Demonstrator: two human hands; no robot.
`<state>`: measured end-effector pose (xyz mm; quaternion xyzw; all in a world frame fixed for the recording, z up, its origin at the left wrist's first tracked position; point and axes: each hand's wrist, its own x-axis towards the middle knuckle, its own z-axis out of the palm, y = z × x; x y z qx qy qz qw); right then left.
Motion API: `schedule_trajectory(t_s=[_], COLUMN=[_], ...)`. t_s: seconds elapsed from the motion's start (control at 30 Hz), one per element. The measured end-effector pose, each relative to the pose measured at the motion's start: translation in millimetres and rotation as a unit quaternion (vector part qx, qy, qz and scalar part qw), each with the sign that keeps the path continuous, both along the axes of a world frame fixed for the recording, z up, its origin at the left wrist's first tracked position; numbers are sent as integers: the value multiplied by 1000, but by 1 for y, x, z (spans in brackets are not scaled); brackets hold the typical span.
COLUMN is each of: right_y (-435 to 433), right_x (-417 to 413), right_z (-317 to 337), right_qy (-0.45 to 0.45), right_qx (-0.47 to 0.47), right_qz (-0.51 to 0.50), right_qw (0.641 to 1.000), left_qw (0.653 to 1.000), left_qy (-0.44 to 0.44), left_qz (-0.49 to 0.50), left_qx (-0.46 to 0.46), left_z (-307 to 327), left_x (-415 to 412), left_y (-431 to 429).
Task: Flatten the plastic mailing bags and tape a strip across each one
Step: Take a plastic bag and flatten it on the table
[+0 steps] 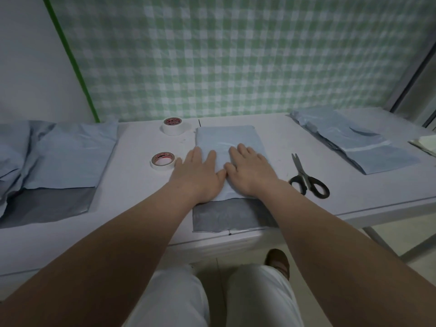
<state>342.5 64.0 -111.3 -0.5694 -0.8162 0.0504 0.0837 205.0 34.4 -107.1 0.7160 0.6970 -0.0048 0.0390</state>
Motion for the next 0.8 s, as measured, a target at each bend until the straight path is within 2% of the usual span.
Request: schedule_trajectory(t_s=[0.2,0.3,0.4,0.5,0.53,0.6,0.7,0.8], right_y=[-6,-9,-13,-16,-16,-17,-18,-17], right_x=[2,3,3,1,1,1,7,14], right_z=[-1,-2,-5,-7,-7,-6,0,7], right_qy=[-19,-24,-12,-7,-7,-7,25,59], right_qx=[-7,-26,-12,10,5,5,60,109], right_qz=[-25,-33,-70,-104,-103,-92,-59,-76], right_qw=[999,999,997,995,995,996,996,989], left_qw=[997,994,981,973,975,980,979,980], left_qy=[26,81,173,207,181,73,-95,-129], left_qz=[29,55,74,40,1,-91,-129,-128], left_qx=[60,52,38,95,127,163,125,84], left_z=[2,10,21,27,26,18,9,-1], left_x=[-5,-2,4,12,16,22,22,15], left_y=[-8,-14,-14,-8,-4,6,21,34])
